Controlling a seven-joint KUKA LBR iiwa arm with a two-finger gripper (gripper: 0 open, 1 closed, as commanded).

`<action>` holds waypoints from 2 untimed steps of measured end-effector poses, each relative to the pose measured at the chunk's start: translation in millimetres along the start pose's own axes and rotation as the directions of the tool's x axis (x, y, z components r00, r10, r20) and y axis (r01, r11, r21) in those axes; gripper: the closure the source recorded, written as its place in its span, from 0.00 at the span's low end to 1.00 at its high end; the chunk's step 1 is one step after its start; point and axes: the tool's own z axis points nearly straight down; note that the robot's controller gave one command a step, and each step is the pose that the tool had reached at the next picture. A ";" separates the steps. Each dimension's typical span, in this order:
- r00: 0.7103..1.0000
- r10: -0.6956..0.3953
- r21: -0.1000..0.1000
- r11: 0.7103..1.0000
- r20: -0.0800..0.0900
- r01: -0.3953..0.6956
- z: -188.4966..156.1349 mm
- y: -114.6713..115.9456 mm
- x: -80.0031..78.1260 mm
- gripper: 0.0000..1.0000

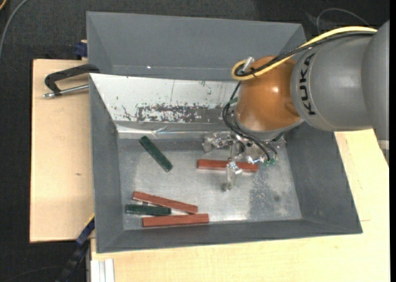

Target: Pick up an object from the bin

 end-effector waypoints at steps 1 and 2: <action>1.000 -0.003 -0.003 1.000 0.000 0.003 -2.4 3.4 -0.6 1.00; 1.000 -0.024 0.001 1.000 0.010 0.024 -157.7 12.1 -2.5 1.00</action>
Offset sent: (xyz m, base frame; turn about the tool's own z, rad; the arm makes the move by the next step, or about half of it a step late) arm 0.0000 0.0000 0.0000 0.0000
